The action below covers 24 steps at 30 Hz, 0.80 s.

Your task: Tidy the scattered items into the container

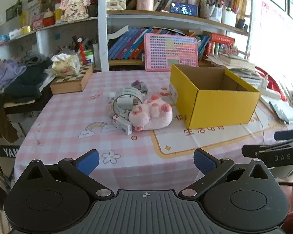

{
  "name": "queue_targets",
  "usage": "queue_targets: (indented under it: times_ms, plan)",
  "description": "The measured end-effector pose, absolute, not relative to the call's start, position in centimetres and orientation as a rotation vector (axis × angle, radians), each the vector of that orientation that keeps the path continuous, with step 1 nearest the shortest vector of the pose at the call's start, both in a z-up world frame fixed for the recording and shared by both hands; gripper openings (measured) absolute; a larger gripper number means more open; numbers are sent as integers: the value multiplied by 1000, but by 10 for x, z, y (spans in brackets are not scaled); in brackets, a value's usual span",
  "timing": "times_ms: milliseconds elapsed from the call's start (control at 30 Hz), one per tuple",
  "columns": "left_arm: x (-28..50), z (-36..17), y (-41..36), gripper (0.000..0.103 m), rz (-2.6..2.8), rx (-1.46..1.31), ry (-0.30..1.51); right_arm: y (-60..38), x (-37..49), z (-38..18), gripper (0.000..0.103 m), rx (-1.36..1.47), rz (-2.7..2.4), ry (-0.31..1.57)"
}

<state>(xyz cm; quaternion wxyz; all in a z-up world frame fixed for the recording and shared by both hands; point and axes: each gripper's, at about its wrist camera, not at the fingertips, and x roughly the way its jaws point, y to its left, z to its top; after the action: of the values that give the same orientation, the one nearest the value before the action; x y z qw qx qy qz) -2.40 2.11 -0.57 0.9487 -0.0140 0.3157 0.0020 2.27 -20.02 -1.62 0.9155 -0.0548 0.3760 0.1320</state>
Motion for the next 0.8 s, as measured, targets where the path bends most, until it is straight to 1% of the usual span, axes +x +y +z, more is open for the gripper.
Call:
queue_targets:
  times_ms: [233, 567, 800]
  plan:
    - [-30, -4, 28, 103, -46, -62, 651, -184, 15, -8, 103, -91, 422, 768]
    - [-36, -1, 41, 103, -75, -99, 635, -166, 14, 1, 103, -160, 404, 679]
    - [-33, -2, 44, 103, -53, -94, 638, -162, 21, -3, 103, -140, 406, 684]
